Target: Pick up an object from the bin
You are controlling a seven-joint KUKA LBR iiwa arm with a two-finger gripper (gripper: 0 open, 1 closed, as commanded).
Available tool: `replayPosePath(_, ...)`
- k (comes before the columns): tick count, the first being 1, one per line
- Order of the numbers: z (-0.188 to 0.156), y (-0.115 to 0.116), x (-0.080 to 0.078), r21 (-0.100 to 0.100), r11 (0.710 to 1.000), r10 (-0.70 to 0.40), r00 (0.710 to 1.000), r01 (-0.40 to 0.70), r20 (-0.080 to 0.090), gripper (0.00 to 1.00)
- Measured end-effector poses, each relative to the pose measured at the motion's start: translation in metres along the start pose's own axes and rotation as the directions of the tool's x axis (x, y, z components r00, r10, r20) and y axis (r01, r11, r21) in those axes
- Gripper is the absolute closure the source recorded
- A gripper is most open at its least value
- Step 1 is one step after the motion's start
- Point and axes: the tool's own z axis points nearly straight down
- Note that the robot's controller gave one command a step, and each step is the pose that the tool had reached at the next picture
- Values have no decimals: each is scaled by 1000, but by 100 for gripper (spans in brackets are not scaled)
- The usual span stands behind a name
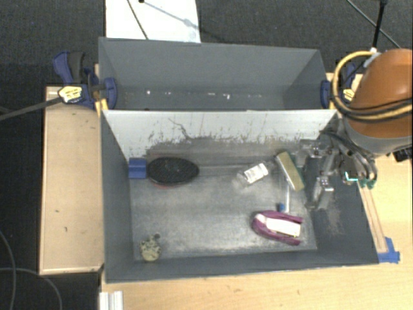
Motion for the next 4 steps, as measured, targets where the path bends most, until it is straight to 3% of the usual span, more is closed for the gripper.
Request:
replayPosePath(1,174,-5,24,-1,987,158,987,-158,-5,0)
replayPosePath(2,168,-5,24,-1,988,152,988,-152,-10,100)
replayPosePath(3,171,-12,8,-2,963,270,961,-270,-54,100)
replayPosePath(4,169,-4,-19,1,879,477,879,-477,-5,100)
